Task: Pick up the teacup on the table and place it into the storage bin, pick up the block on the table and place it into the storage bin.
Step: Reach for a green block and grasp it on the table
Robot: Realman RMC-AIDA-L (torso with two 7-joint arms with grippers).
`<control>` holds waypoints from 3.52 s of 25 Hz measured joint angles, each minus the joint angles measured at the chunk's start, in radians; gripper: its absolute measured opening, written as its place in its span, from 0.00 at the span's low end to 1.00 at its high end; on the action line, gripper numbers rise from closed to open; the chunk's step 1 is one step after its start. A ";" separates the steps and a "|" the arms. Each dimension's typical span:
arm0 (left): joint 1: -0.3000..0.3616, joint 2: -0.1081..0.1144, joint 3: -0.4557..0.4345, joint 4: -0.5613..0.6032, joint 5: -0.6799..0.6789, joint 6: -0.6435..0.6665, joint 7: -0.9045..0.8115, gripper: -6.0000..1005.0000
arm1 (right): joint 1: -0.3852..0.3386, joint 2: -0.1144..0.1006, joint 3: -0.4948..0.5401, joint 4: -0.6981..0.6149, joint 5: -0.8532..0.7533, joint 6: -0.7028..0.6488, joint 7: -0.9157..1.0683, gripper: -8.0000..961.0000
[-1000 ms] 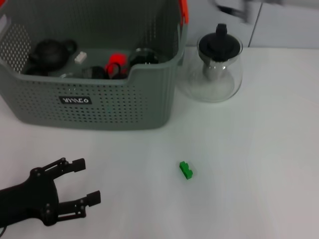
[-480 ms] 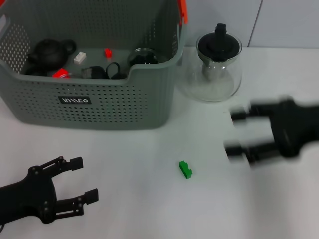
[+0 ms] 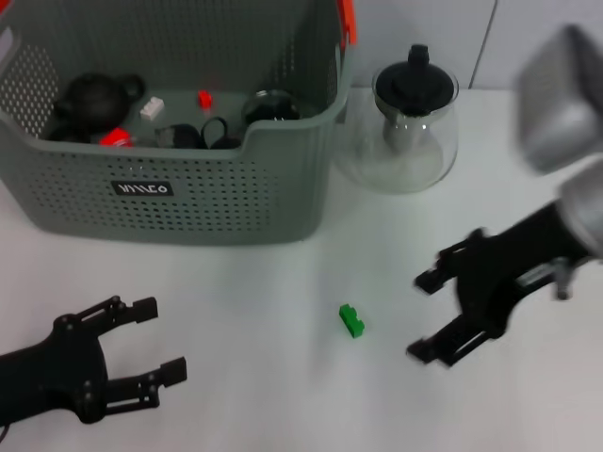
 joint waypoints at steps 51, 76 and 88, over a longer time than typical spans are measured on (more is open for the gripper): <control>0.002 -0.005 0.000 -0.004 0.000 -0.025 0.000 0.92 | 0.174 -0.002 -0.410 0.446 0.074 0.492 0.065 0.95; -0.007 -0.005 0.000 -0.007 0.000 -0.024 -0.002 0.92 | 0.136 0.005 -0.413 0.399 0.005 0.479 0.084 0.82; -0.005 -0.005 0.000 -0.007 0.000 -0.024 -0.002 0.91 | 0.141 0.008 -0.443 0.410 0.005 0.519 0.088 0.57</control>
